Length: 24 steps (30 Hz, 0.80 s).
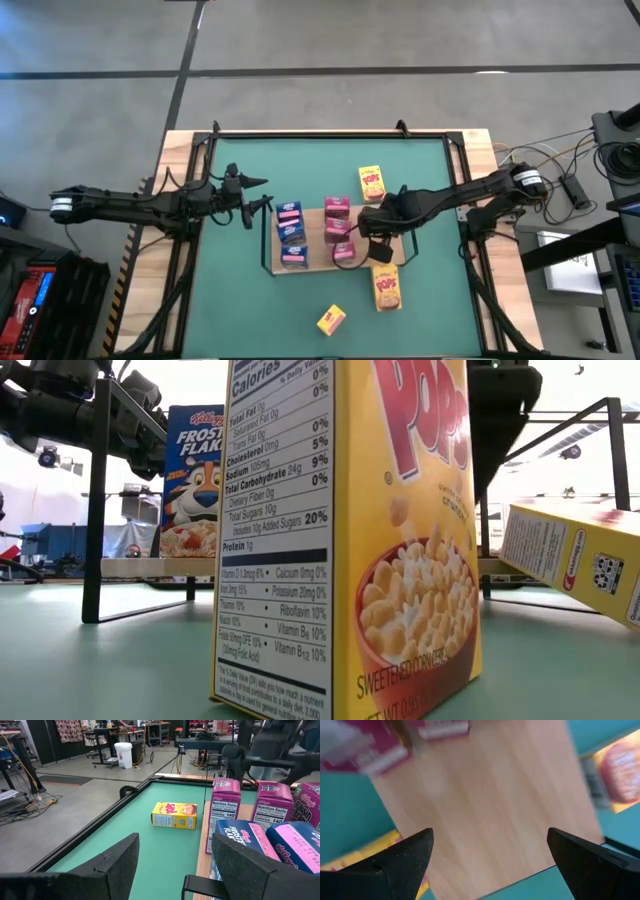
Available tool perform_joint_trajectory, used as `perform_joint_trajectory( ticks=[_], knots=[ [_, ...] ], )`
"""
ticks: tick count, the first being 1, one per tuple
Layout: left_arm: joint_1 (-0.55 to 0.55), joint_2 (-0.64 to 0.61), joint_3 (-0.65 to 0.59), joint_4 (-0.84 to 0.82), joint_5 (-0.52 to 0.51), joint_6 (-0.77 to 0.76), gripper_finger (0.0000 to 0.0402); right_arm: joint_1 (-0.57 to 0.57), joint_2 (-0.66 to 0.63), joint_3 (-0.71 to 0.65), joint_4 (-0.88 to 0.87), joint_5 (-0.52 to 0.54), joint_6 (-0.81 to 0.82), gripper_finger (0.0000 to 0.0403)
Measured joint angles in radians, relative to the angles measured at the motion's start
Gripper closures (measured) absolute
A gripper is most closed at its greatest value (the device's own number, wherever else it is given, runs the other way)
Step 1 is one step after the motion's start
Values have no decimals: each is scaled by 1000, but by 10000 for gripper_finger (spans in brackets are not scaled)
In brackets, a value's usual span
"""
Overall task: Stack cereal on shelf
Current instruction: Remove the yellow cereal box from the shelf
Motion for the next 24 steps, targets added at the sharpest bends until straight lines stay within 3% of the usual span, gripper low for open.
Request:
perform_joint_trajectory(
  ticks=[5,12,24],
  knots=[
    [0,0,0,0,0,0,168,68,-50,0,19,70,173,23],
    [0,0,0,0,0,0,168,152,-74,0,39,64,383,23],
    [0,0,0,0,0,0,168,239,-78,0,97,62,403,23]
  ],
)
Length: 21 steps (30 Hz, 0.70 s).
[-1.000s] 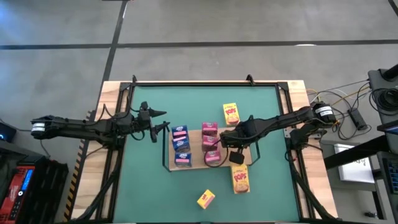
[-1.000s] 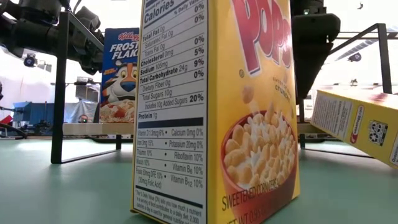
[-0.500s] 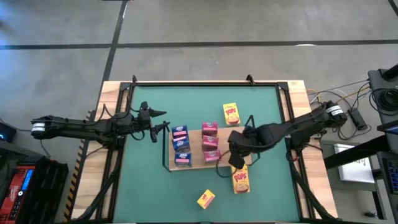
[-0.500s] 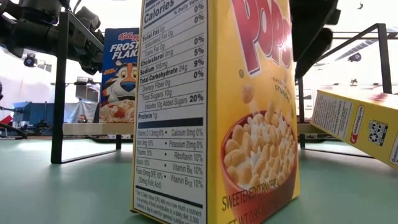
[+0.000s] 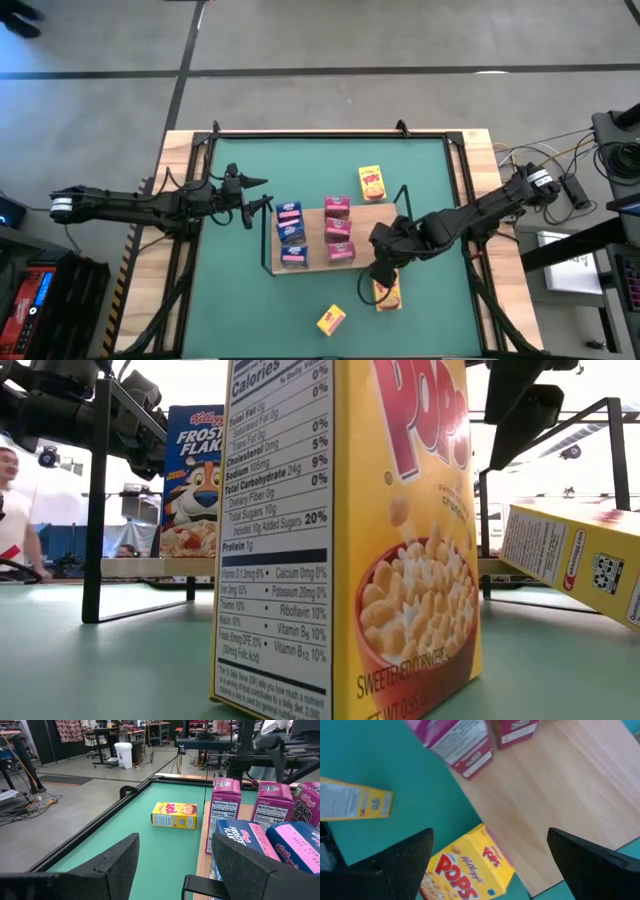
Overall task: Stack cereal on shelf
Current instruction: Remove the yellow cereal box from the shelf
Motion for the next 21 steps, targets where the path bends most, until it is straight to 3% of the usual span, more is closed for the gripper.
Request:
perform_joint_trajectory(
  ticks=[13,21],
  knots=[
    [0,0,0,0,0,0,168,92,-2,97,-2,41,172,23],
    [0,0,0,0,0,0,168,168,-1,124,-33,46,566,23]
  ],
)
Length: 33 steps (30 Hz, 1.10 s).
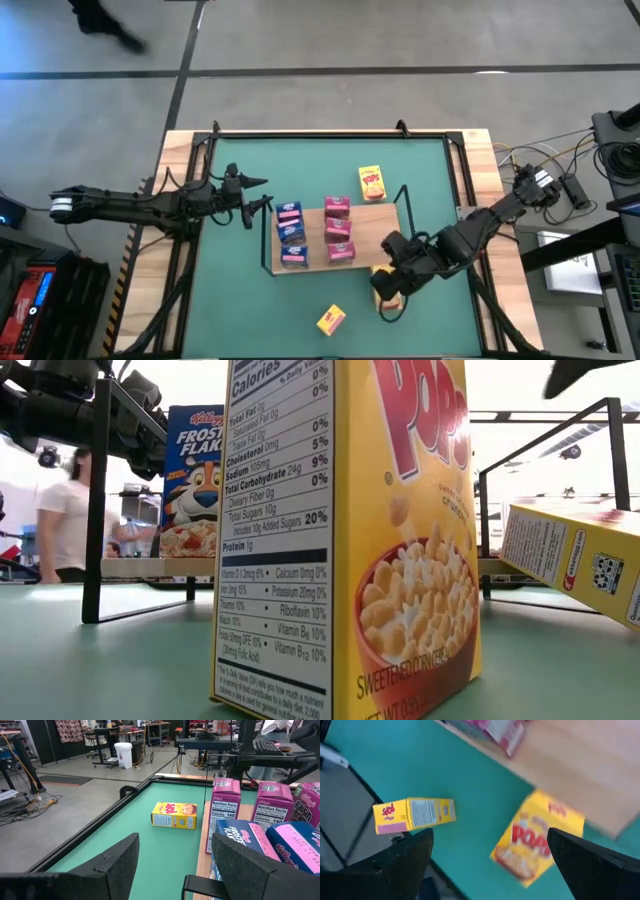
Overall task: Stack cereal on shelf
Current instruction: Remove the yellow cereal box from the shelf
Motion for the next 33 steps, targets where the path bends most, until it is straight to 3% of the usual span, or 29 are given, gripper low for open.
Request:
perform_joint_trajectory(
  ticks=[11,16,23,33],
  knots=[
    [0,0,0,0,0,0,168,114,159,9,-29,-49,408,23],
    [0,0,0,0,0,0,168,122,243,68,-49,-49,443,23],
    [0,0,0,0,0,0,168,121,373,198,-224,-47,582,23],
    [0,0,0,0,0,0,168,118,466,287,-322,12,594,23]
  ],
)
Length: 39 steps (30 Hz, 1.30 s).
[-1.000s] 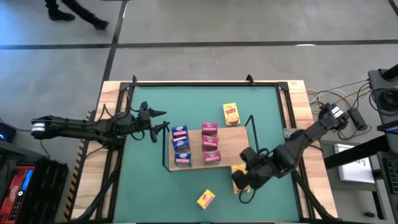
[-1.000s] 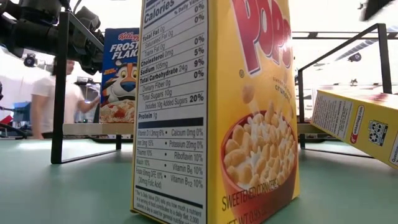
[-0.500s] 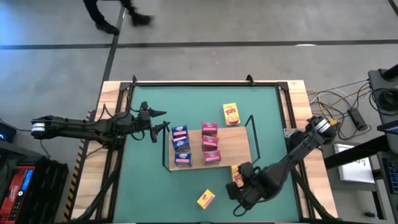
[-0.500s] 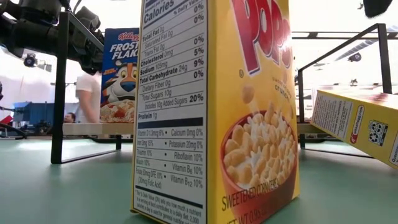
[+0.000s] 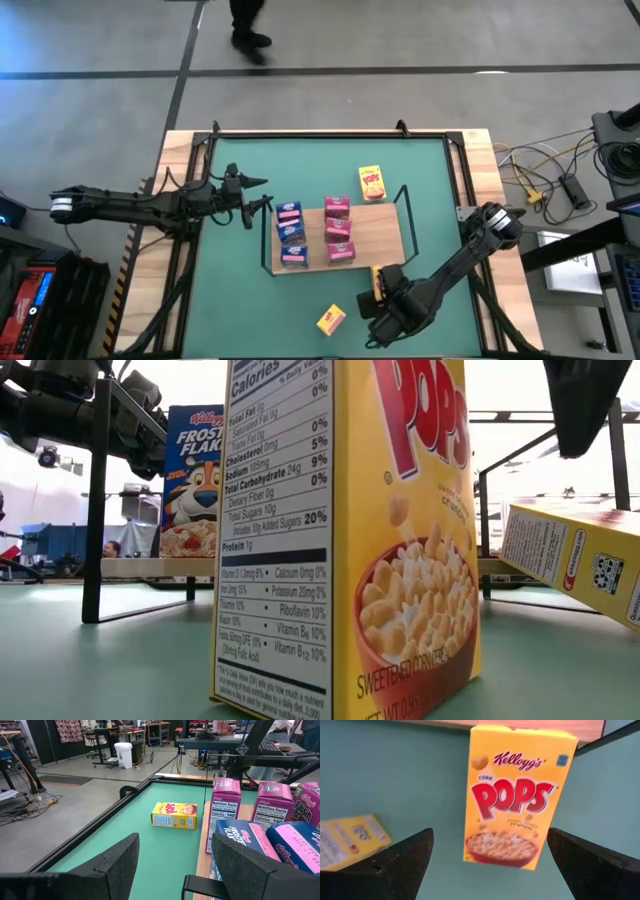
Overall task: Stack cereal on shelf
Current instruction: Remove the yellow cereal box from the shelf
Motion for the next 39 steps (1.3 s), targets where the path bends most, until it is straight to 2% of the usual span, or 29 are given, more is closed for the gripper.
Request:
perform_joint_trajectory(
  ticks=[13,32,39],
  knots=[
    [0,0,0,0,0,0,168,-3,2,-47,-26,24,101,23],
    [0,0,0,0,0,0,168,-3,2,-168,51,177,70,23],
    [0,0,0,0,0,0,168,-3,2,-217,104,199,70,23]
  ],
)
